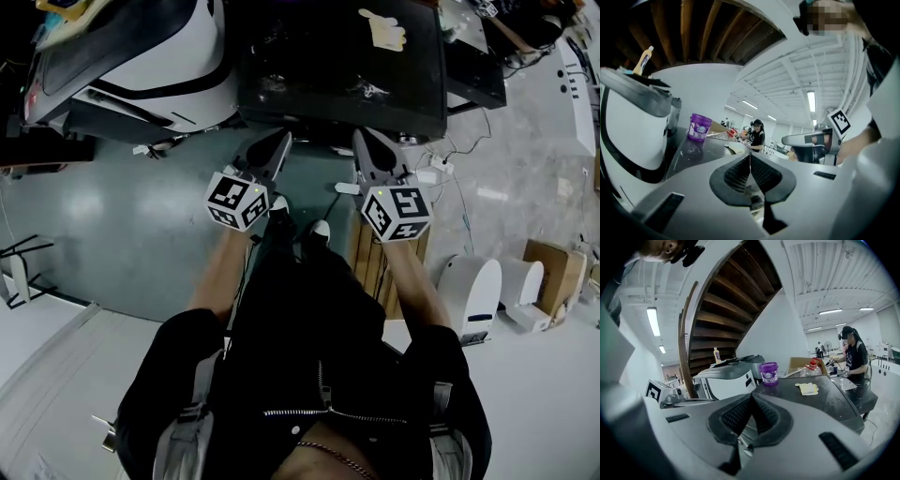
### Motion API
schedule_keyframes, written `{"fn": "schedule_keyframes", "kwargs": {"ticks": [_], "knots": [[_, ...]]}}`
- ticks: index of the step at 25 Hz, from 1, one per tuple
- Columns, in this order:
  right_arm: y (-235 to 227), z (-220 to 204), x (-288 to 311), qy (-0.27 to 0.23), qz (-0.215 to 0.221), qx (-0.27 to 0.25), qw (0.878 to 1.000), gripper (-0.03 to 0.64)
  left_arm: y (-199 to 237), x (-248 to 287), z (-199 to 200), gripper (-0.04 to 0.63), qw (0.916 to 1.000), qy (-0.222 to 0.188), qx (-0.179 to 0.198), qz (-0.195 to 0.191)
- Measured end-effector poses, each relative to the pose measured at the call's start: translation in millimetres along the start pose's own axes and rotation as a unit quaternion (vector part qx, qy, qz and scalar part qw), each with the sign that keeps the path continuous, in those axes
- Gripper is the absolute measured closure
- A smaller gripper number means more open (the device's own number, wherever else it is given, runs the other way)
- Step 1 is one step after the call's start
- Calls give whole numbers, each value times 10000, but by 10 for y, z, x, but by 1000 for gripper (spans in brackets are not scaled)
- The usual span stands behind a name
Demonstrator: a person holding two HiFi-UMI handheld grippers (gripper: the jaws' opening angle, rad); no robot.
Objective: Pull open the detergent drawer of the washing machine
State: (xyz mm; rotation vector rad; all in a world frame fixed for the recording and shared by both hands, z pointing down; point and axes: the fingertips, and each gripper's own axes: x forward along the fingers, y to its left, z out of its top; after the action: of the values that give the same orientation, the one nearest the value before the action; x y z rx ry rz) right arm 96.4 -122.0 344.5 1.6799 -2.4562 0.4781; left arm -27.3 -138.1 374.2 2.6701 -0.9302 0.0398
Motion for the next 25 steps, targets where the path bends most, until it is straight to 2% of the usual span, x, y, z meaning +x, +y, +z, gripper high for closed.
{"fn": "schedule_keyframes", "kwargs": {"ticks": [6, 13, 17, 21, 23, 24, 25], "knots": [[-39, -193, 104, 82, 106, 140, 9998, 611, 152, 57, -352, 574, 9911, -390, -1224, -349], [45, -699, 224, 370, 17, 199, 9991, 611, 398, -40, -883, 574, 9615, -853, -2556, -535], [73, -977, 177, 502, 32, 191, 9986, 611, 519, -32, -1107, 571, 9283, -1392, -3356, -785], [86, -1169, 168, 595, -24, 227, 9980, 611, 756, 83, -1338, 571, 9065, -1693, -3793, -757], [100, -1257, 167, 649, -41, 261, 9975, 611, 863, 136, -1401, 569, 8860, -2034, -4071, -885], [107, -1302, 162, 673, -55, 300, 9973, 611, 908, 162, -1428, 545, 8736, -2209, -4226, -968], [113, -1349, 155, 700, -72, 353, 9969, 611, 950, 193, -1459, 494, 8604, -2355, -4398, -1040]]}}
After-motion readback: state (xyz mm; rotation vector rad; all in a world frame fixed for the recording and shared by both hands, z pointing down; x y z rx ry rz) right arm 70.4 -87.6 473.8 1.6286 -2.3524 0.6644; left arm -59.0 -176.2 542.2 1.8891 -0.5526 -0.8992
